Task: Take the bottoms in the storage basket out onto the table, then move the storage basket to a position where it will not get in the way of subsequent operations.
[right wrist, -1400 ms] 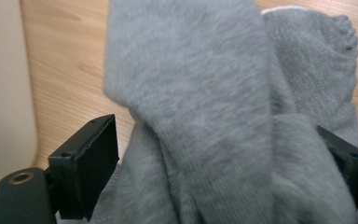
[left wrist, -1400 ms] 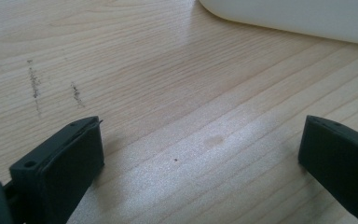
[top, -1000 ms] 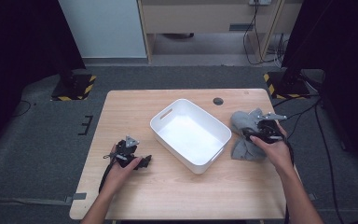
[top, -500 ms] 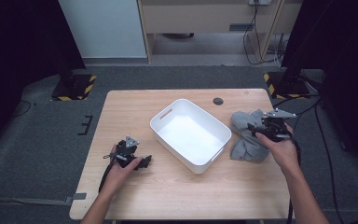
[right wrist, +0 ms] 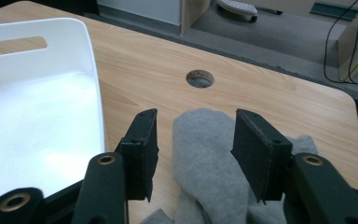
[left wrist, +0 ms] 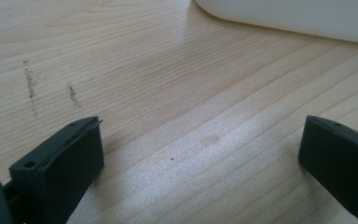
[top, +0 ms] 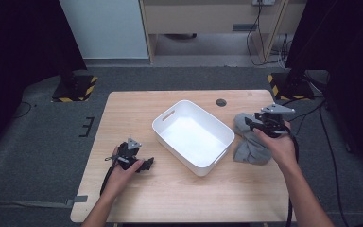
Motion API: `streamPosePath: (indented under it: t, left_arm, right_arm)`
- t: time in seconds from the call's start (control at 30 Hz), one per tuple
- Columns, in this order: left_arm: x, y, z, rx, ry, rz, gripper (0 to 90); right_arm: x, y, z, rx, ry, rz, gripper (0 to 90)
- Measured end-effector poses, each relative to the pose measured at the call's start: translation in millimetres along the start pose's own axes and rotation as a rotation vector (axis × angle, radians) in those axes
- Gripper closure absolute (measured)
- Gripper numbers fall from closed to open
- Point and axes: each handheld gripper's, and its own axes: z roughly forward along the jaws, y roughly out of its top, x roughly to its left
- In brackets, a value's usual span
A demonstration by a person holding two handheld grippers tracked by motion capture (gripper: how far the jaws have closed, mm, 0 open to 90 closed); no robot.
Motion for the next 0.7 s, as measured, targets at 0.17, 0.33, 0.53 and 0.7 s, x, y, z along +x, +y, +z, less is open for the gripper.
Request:
streamPosePath:
  t: [0.17, 0.33, 0.53, 0.7]
  left_arm:
    - [-0.4, -0.3, -0.3, 0.000, 0.001, -0.001, 0.0]
    - [-0.3, -0.3, -0.3, 0.000, 0.000, -0.001, 0.0]
    - [-0.3, -0.3, -0.3, 0.000, 0.000, -0.001, 0.0]
    - [-0.3, -0.3, -0.2, 0.000, 0.000, -0.001, 0.0]
  right_arm:
    - [9.4, 8.7, 6.2, -0.017, 0.033, -0.010, 55.9]
    - [20.9, 13.7, 12.4, -0.014, 0.050, -0.041, 50.4]
    - [26.9, 12.9, 22.3, 0.007, 0.090, -0.025, 42.3]
    - [32.2, 8.4, 30.9, 0.045, 0.120, -0.034, 39.1]
